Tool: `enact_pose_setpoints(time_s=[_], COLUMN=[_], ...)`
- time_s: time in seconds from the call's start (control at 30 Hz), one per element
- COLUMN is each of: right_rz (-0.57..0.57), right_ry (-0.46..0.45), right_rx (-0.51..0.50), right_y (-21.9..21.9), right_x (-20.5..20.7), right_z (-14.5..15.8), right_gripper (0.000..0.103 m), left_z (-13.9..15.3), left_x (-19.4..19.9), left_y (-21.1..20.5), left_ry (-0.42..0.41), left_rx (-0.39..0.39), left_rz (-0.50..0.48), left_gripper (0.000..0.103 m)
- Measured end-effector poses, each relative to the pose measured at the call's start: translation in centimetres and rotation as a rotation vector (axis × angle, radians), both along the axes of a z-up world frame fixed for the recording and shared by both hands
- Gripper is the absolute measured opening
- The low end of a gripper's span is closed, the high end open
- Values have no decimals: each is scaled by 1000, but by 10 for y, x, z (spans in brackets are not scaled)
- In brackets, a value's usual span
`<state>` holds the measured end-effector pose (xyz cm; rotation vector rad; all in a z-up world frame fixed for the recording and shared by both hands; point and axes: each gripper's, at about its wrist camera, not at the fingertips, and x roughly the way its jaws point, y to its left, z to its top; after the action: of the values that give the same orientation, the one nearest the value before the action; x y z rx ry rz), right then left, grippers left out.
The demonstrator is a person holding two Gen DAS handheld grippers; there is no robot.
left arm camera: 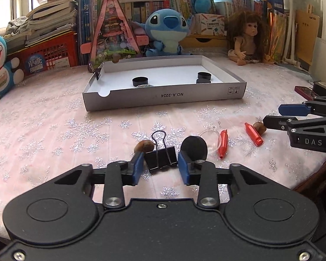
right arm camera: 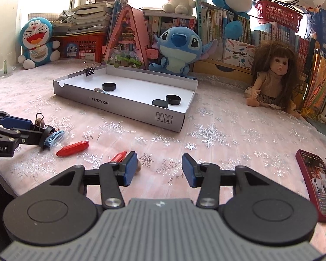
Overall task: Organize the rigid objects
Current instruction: 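Move the left gripper toward the binder clip while the right gripper approaches a brown nut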
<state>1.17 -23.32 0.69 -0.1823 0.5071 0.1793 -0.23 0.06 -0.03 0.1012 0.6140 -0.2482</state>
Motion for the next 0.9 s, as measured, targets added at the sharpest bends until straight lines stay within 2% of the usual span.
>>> enact_pose_setpoints(time_s=[0.03, 0.1, 0.27, 0.4, 0.57, 0.9], right_rz=[4, 12, 39, 62, 86, 57], right_ry=[-2, -5, 2, 6, 17, 39], right_rx=[-4, -8, -6, 3, -1, 16], right_y=[1, 2, 6, 11, 18, 10], right_x=[-1, -3, -4, -3, -1, 2], right_z=[0, 0, -1, -1, -4, -7], right_gripper=[55, 46, 37, 35, 32, 31], left_z=[0, 1, 2, 1, -1, -5], left_x=[1, 2, 3, 3, 4, 9], left_y=[1, 3, 18, 25, 20, 10], left_ry=[-2, -7, -6, -3, -9, -27], left_rx=[0, 5, 10, 10, 26, 35], left_rz=[1, 8, 51, 66, 40, 27], left_gripper=[31, 29, 29, 29, 29, 30])
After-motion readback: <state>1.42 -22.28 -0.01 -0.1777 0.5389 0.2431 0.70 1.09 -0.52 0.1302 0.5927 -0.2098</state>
